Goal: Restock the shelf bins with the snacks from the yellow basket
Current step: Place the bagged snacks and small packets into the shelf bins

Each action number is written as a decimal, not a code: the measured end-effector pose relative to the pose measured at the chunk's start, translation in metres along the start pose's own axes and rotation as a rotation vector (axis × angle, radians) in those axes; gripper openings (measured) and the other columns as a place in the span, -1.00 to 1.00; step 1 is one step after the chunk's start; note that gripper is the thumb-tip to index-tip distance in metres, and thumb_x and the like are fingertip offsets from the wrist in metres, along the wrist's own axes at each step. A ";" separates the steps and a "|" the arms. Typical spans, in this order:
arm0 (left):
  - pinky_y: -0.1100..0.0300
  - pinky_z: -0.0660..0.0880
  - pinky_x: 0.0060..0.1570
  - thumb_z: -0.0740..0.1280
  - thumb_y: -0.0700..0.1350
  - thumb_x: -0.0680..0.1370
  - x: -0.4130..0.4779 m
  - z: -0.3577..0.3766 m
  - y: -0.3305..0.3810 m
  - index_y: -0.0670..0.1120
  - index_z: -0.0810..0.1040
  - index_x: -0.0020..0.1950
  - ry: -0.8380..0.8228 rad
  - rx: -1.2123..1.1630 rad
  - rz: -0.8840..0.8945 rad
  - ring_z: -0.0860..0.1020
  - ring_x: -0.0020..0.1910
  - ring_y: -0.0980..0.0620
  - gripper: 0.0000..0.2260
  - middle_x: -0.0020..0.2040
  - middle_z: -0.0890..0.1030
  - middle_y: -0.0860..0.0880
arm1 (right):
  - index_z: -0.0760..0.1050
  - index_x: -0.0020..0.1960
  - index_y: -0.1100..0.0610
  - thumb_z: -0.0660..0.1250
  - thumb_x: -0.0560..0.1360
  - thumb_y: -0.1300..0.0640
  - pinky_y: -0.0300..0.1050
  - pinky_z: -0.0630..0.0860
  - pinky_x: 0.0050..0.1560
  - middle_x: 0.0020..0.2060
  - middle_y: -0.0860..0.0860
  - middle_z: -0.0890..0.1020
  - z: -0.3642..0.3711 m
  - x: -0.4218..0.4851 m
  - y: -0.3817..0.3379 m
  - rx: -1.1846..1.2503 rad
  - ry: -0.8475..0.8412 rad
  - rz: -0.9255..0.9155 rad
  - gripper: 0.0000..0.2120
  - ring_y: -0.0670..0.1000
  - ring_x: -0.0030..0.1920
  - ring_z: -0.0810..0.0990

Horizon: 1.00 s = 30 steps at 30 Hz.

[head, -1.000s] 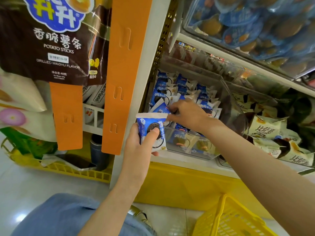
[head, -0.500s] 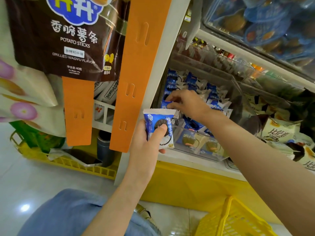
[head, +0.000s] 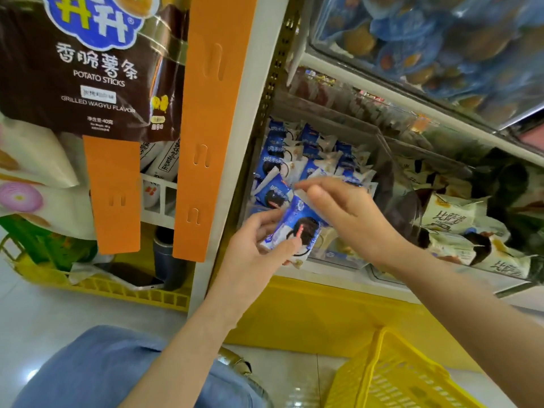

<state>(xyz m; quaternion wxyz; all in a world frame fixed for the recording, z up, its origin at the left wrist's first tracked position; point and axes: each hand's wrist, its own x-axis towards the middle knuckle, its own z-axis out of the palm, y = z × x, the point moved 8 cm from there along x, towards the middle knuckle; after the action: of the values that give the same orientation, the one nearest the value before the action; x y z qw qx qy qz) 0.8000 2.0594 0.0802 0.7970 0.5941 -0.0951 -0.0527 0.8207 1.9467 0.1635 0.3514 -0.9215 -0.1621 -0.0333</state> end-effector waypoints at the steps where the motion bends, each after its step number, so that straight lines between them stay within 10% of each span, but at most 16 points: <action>1: 0.38 0.50 -0.33 0.42 -0.13 0.43 -0.001 0.002 0.001 0.09 0.49 0.09 0.008 0.021 0.008 0.62 -0.18 0.16 -0.71 -0.09 0.64 0.17 | 0.53 0.07 -0.02 0.19 0.57 0.02 -0.31 0.52 -0.06 -0.07 -0.17 0.62 0.002 -0.008 0.002 0.037 -0.048 0.034 -0.83 -0.22 -0.06 0.58; 15: 0.43 0.48 -0.29 0.42 -0.05 0.39 -0.003 0.046 0.015 -0.04 0.47 -0.04 0.021 0.023 0.155 0.60 -0.24 0.23 -0.79 -0.20 0.63 0.13 | 0.56 0.06 0.10 0.38 0.36 0.11 -0.34 0.54 -0.10 -0.04 -0.04 0.69 -0.010 -0.080 0.032 0.722 0.113 0.253 -0.73 -0.09 0.00 0.65; 23: 0.22 0.33 0.08 0.14 0.05 0.58 0.027 0.057 0.036 -0.03 0.49 0.19 -0.059 1.224 0.565 0.52 0.03 0.12 -0.72 0.08 0.60 0.03 | 0.32 0.29 0.08 0.32 0.50 0.05 -0.32 0.42 -0.08 0.05 -0.05 0.54 -0.096 -0.032 0.068 -0.260 0.283 0.334 -0.60 -0.08 -0.02 0.52; 30: 0.15 0.40 -0.11 0.18 -0.06 0.56 0.027 0.056 0.027 -0.07 0.59 -0.02 -0.038 1.318 0.608 0.57 -0.20 0.06 -0.79 -0.18 0.65 0.02 | 0.38 0.29 0.11 0.30 0.53 0.13 -0.11 0.41 0.05 0.17 0.10 0.53 -0.080 0.019 0.087 -0.815 -0.029 0.234 -0.66 0.10 0.13 0.51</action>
<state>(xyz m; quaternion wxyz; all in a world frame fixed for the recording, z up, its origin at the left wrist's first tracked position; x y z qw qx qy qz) 0.8133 2.0097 0.1242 0.2513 0.8972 -0.2818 0.2289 0.8704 1.8388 0.1713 -0.0426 -0.9976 -0.0351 -0.0415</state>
